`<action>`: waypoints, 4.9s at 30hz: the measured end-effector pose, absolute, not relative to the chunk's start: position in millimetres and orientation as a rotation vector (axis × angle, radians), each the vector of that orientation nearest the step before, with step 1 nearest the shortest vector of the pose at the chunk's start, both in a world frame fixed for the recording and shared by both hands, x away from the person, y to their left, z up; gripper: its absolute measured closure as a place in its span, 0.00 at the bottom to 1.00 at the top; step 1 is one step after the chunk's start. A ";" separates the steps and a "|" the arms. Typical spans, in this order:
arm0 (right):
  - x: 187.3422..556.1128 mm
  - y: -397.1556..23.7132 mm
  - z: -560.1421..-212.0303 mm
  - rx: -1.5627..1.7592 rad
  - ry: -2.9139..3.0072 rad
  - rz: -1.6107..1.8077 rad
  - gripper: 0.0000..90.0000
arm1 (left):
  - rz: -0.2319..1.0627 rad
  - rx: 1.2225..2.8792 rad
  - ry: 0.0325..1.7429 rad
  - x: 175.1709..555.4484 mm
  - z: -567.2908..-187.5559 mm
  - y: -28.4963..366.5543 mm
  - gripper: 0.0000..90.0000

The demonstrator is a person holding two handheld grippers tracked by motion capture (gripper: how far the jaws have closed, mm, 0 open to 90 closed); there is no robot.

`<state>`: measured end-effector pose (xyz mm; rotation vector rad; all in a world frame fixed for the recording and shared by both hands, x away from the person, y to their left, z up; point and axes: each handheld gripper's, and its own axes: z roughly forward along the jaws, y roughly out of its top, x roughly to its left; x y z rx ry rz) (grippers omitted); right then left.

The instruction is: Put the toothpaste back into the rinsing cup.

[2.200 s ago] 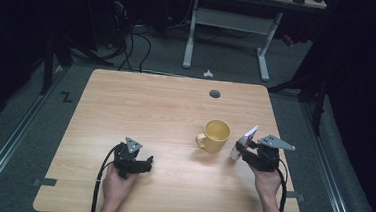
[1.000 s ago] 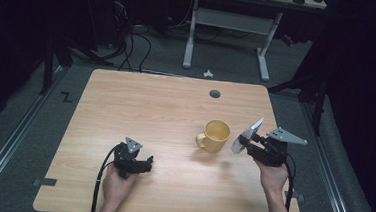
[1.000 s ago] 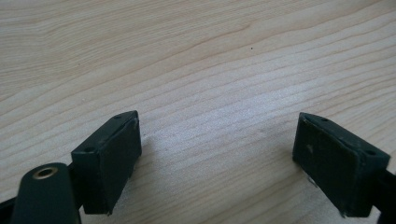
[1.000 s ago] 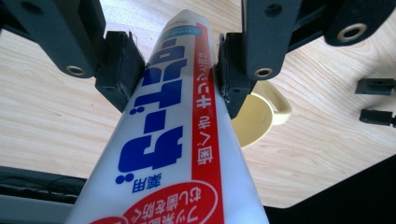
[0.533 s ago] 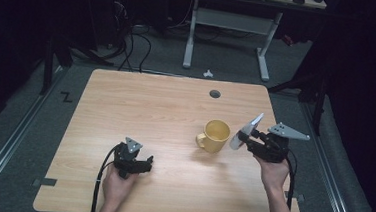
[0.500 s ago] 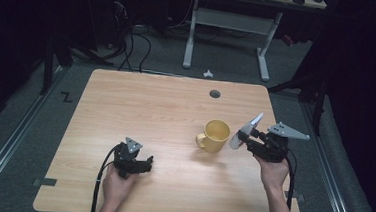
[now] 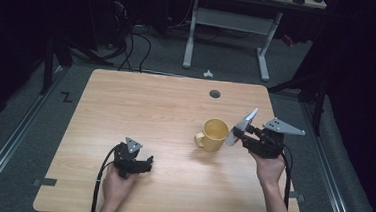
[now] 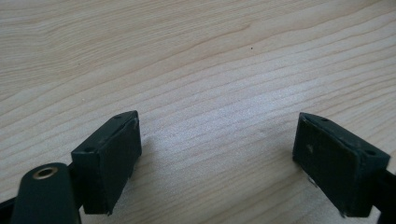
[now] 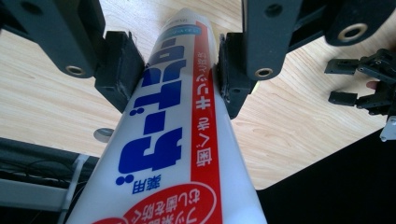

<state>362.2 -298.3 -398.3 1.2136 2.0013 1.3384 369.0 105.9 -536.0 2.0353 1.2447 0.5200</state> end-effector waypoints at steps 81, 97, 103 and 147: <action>393.3 -260.0 -404.4 1.158 2.085 1.301 0.61 | 0.519 2.035 1.245 369.0 -536.0 106.1 0.17; 400.3 -256.6 -422.4 1.203 2.124 1.274 0.61 | 0.519 2.035 1.244 369.0 -536.0 106.0 0.17; 400.6 -252.5 -424.9 1.194 2.146 1.251 0.61 | 0.519 2.035 1.244 369.0 -536.0 106.0 0.17; 408.9 -239.3 -455.3 1.224 2.248 1.108 0.58 | 0.519 2.035 1.244 368.9 -536.0 106.0 0.17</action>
